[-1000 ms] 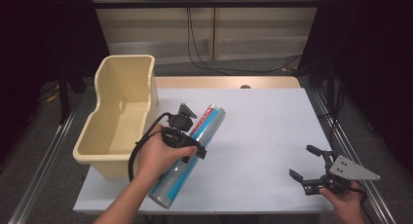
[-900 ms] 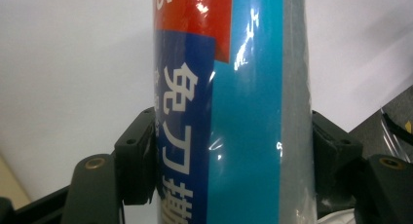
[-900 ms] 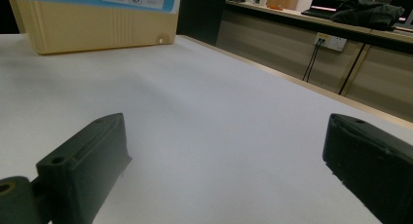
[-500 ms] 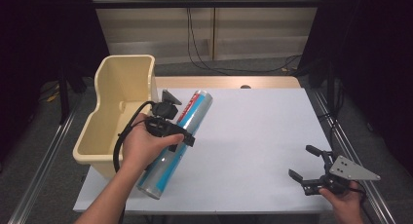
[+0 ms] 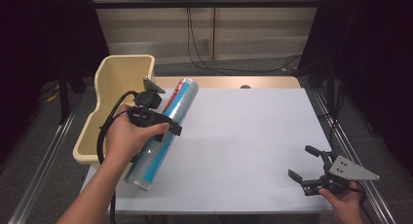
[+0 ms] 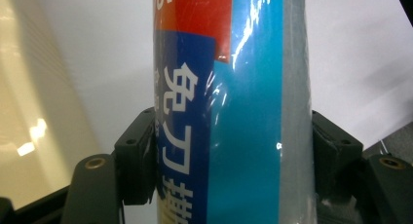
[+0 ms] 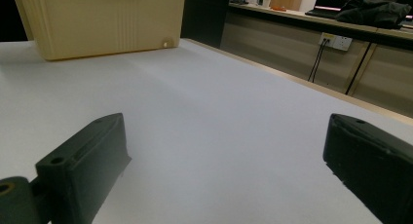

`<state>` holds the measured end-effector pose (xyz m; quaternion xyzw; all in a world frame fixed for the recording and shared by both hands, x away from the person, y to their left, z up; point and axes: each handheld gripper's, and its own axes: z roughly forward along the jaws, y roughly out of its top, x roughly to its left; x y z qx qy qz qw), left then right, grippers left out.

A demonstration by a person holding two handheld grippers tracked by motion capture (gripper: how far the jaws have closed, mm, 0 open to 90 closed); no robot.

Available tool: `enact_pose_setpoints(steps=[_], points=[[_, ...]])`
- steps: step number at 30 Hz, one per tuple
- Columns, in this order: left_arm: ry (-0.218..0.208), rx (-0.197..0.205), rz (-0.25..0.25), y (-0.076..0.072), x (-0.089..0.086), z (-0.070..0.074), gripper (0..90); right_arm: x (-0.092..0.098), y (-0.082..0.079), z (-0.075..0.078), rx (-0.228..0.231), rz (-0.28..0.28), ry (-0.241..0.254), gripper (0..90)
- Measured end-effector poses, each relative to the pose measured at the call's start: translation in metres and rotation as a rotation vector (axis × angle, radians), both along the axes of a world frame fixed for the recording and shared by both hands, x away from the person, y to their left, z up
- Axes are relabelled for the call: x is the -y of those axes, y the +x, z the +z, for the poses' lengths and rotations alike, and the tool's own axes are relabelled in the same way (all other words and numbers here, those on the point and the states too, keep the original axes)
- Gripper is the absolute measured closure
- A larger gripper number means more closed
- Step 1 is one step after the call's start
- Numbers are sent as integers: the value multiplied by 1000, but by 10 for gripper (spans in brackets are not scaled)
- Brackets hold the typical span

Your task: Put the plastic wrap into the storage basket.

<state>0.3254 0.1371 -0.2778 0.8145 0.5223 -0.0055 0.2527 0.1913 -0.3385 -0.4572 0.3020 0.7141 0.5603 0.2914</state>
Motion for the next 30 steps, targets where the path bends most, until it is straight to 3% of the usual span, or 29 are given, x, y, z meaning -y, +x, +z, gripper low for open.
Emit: enact_pose_setpoints(steps=[15, 30], points=[[11, 7, 61, 9, -25, 15, 321, 1, 0, 0, -1, -5, 7, 19], [29, 12, 155, 17, -52, 25, 321, 1, 0, 0, -2, -4, 4, 20]])
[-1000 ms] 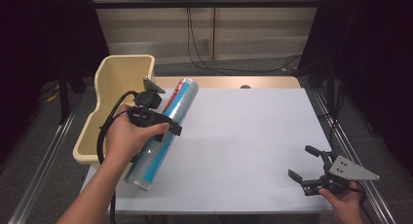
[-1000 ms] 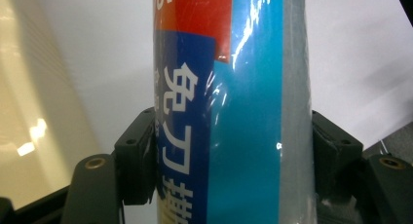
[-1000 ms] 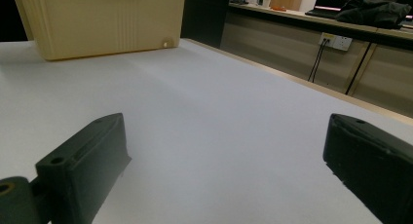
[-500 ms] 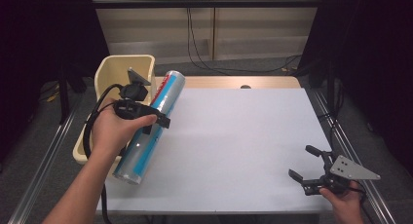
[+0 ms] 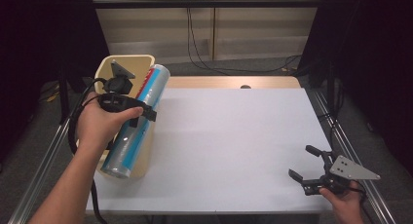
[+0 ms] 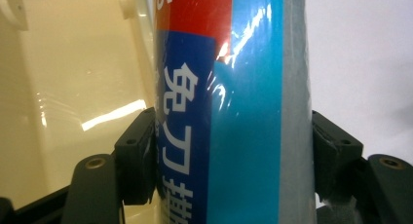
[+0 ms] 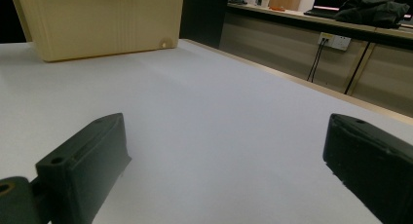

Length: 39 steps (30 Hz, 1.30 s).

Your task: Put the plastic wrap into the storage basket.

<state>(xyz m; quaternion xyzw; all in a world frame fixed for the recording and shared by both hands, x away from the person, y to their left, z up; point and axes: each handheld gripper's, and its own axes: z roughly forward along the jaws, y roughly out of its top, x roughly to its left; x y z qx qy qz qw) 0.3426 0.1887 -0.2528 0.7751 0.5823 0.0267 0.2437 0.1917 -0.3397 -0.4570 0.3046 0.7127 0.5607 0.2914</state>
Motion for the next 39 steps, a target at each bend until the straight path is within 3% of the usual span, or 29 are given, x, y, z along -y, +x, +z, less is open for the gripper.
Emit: enact_pose_setpoints(steps=[14, 17, 39], points=[[14, -5, 67, 6, -18, -1, 321, -1, 0, 0, 0, 3, -8, 20], [36, -4, 90, 7, -23, -2, 321, -1, 0, 0, 1, 3, -10, 20], [84, 3, 163, 11, -43, -13, 321, -1, 1, -1, -2, 5, -9, 20]])
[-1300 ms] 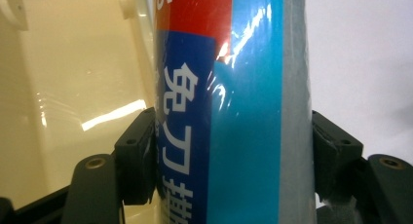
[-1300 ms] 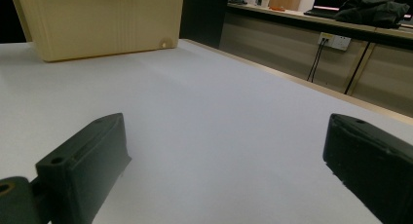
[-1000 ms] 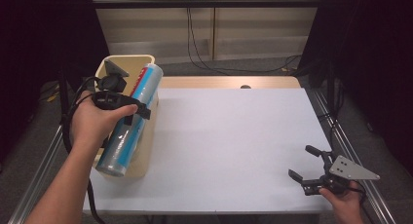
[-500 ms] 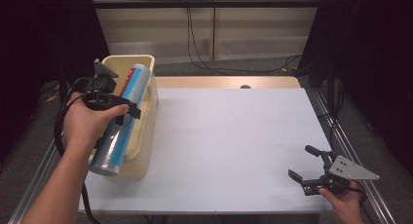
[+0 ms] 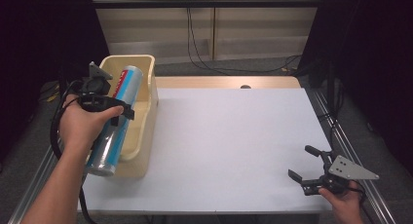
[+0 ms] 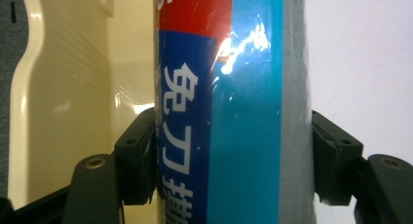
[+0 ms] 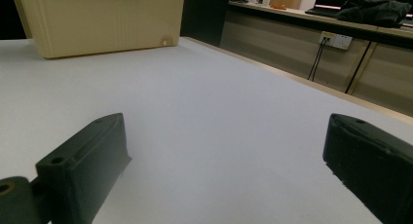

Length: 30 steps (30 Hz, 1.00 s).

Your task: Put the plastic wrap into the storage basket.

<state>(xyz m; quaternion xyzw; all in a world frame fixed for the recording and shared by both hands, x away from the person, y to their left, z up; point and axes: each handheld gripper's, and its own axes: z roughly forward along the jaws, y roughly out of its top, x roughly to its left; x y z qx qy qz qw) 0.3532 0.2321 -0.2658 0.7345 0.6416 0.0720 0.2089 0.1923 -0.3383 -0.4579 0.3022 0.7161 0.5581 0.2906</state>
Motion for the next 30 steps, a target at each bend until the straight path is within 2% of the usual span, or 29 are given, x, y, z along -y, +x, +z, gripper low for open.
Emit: enact_pose_setpoints(steps=[4, 20, 30], points=[[11, -3, 12, 2, -1, -3, 320, 0, 0, 0, 0, 4, -4, 20], [5, -18, 41, 14, -3, -15, 320, -1, 0, -1, -4, 6, -8, 20], [19, -22, 63, 19, -5, -20, 319, -1, 0, -1, -5, 7, -9, 20]])
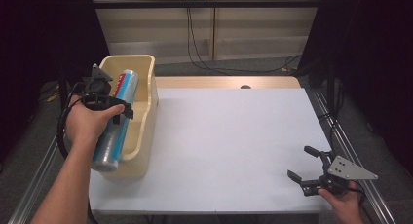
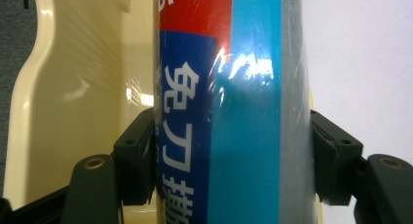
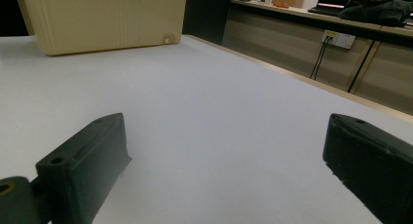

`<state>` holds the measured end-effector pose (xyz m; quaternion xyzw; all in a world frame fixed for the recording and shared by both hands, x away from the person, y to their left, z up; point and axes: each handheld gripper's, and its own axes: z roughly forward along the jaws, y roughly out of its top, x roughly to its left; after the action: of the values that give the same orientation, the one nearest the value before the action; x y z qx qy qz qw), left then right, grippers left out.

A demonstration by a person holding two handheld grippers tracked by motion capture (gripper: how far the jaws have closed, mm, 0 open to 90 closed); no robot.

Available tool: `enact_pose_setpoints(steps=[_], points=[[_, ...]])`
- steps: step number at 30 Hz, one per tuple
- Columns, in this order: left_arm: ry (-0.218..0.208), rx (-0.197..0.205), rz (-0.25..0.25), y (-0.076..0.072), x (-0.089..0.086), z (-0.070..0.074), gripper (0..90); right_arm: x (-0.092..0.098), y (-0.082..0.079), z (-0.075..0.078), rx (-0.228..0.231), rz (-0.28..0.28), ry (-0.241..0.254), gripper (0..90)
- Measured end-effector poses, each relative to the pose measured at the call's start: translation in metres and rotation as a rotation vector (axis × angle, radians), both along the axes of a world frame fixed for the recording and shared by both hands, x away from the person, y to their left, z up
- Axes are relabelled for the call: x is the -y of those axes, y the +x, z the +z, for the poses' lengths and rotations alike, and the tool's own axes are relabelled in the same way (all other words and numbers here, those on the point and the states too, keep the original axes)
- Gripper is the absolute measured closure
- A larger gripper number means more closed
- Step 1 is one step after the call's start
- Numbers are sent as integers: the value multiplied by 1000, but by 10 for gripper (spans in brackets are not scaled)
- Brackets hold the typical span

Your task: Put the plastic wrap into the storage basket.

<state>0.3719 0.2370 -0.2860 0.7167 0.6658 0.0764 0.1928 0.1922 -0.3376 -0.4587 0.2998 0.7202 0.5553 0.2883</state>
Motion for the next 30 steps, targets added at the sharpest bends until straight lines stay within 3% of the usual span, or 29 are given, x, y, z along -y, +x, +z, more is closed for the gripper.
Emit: enact_pose_setpoints(steps=[11, 27, 29, 30], points=[[-6, -32, -2, -1, 3, -5, 318, 0, 0, 0, 2, -1, -2, 20], [21, -100, -2, -1, 8, -9, 314, 2, 0, 1, 5, -2, 4, 20], [12, -45, 12, -1, 7, -2, 308, 2, 0, 1, 6, -3, 3, 20], [-29, -10, 20, -2, 6, 5, 323, 2, 0, 1, 4, -3, 6, 20]])
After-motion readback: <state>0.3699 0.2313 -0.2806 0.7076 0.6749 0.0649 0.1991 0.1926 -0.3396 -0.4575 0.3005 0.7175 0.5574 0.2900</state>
